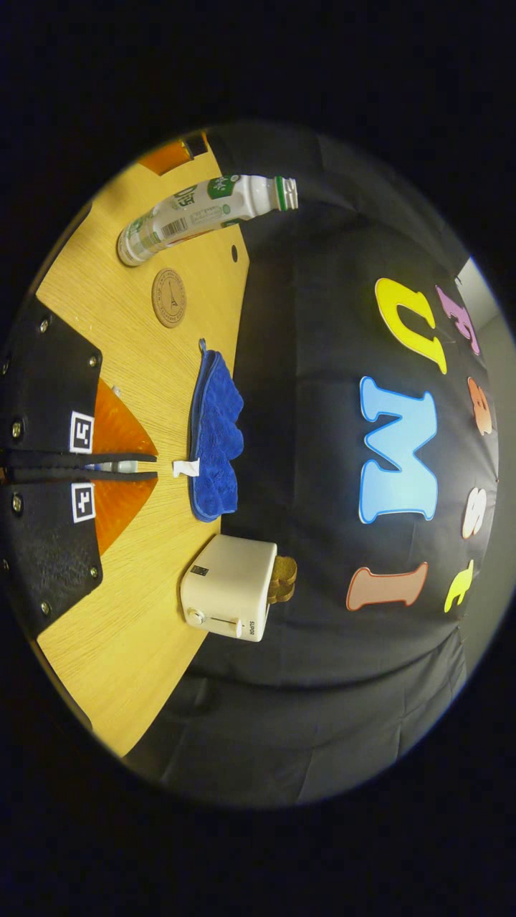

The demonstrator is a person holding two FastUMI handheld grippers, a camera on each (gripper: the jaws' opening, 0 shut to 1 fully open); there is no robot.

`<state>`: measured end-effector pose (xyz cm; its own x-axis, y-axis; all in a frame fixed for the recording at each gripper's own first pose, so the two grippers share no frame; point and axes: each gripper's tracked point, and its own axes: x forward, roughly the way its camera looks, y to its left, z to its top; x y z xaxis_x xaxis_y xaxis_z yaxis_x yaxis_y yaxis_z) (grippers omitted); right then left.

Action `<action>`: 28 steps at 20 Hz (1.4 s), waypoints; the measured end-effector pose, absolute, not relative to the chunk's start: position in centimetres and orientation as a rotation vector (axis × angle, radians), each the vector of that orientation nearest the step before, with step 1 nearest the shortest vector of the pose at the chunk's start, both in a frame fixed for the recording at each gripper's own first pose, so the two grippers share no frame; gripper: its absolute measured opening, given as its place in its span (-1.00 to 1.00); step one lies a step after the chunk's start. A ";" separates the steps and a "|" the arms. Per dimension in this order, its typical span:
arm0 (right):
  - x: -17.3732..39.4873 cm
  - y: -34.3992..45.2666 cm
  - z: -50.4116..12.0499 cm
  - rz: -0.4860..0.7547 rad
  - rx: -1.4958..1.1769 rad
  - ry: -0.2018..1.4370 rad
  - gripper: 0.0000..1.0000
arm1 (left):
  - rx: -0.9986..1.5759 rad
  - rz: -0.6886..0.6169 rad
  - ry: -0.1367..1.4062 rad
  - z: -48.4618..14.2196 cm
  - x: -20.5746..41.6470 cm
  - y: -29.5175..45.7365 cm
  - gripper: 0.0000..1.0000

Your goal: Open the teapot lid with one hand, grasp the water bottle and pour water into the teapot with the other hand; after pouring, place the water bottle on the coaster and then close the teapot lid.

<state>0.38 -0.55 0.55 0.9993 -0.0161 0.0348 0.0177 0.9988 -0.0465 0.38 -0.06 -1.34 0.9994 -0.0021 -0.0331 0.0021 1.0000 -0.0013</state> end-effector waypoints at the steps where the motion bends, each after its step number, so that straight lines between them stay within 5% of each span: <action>1: 0.3 -0.6 0.6 -0.016 -0.041 -0.038 -0.99 | -0.003 -0.003 0.034 -1.4 0.4 -0.1 0.72; 10: -0.8 -1.1 3.2 -0.009 0.028 -0.147 -0.99 | -0.008 -0.004 0.054 -2.1 1.2 0.5 0.75; 13: -2.2 -2.6 5.8 -0.047 0.063 -0.262 -0.99 | -0.007 -0.004 0.067 -2.7 1.9 0.7 0.97; 16: -3.5 -4.7 7.2 -0.119 0.073 -0.338 -0.99 | -0.012 -0.018 0.080 -3.2 2.9 0.6 0.95; 28: -4.8 -8.0 7.1 -0.208 0.117 -0.354 -0.99 | 0.071 0.025 0.118 -4.1 9.7 2.4 0.97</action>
<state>-4.80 -8.00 7.10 0.9171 -0.2223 0.3309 0.1816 0.9719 0.1499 9.69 2.36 -4.09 0.9928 0.0294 -0.1163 -0.0211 0.9971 0.0727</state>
